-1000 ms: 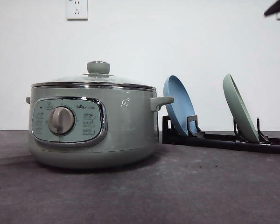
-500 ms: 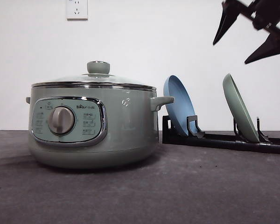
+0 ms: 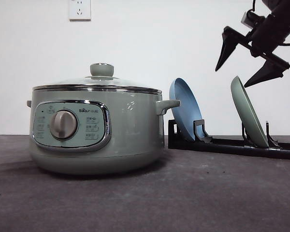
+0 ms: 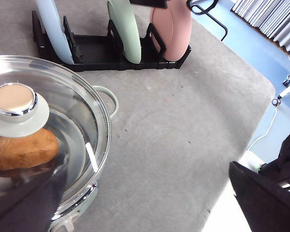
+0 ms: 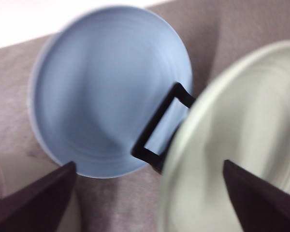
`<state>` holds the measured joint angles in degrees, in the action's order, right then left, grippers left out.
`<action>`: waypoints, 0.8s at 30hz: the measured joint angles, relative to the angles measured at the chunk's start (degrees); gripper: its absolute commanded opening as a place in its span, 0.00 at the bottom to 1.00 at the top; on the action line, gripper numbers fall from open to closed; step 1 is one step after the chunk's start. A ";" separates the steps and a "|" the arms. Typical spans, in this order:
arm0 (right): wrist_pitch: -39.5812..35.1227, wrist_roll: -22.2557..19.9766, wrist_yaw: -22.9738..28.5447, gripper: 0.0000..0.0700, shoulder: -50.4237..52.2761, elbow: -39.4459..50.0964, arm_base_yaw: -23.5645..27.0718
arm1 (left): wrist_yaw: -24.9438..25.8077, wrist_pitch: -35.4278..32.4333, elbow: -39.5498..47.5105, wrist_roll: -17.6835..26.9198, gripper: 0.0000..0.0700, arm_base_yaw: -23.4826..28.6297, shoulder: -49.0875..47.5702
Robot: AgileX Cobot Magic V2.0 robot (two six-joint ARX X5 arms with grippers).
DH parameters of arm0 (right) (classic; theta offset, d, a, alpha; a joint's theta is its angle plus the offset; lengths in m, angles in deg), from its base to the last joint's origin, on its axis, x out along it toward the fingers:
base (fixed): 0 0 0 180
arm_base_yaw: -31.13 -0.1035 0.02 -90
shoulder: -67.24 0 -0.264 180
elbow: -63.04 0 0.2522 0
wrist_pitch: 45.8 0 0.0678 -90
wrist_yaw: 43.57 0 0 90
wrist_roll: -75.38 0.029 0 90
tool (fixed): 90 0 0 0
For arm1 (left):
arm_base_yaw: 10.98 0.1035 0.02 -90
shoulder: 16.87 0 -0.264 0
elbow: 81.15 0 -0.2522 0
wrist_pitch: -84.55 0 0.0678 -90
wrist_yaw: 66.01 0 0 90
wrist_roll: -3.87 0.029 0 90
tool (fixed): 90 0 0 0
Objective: Transfer potato from steamer to green plate
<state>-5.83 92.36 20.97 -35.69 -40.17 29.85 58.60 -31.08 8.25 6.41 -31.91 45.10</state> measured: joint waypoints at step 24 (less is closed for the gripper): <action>0.94 0.35 -3.82 0.00 -1.14 -0.21 1.03 | 0.00 0.01 0.00 0.57 1.00 0.01 0.04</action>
<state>-4.88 92.71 17.14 -36.83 -40.38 30.88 58.60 -31.06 8.25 6.98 -31.89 45.14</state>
